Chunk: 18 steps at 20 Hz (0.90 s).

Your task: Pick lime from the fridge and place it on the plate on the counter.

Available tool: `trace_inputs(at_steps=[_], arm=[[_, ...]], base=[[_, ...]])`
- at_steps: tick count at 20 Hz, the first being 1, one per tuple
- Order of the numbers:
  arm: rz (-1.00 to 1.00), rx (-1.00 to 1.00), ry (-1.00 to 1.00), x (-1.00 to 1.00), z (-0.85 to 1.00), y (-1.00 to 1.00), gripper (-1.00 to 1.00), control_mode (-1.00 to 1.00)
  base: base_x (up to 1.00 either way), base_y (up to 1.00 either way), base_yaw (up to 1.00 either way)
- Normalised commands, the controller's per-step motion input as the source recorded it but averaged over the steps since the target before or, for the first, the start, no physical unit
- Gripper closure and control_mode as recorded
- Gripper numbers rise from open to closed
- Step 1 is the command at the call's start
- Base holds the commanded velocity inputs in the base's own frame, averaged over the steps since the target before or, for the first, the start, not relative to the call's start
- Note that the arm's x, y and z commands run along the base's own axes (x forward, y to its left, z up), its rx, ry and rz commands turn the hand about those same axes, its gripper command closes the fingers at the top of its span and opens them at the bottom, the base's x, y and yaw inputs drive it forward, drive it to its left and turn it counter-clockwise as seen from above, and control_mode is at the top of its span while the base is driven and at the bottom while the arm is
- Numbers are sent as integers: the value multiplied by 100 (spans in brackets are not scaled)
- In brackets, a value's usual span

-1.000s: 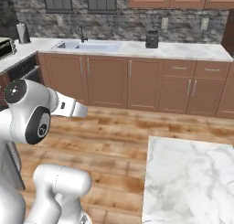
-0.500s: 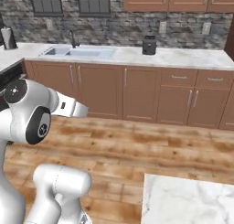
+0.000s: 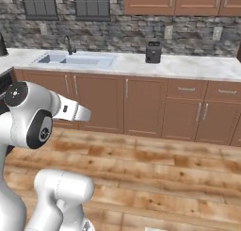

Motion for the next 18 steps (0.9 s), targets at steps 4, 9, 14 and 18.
trace_inputs(at_steps=[4, 9, 14, 18], arm=[[0, 0, 0, 0, 0, 0, 100, 100], [0, 0, 0, 0, 0, 0, 100, 100], [0, 0, 0, 0, 0, 0, 100, 100], [0, 0, 0, 0, 0, 0, 100, 100]], base=[[75, 0, 11], [68, 2, 19], [50, 9, 27], [26, 16, 35]])
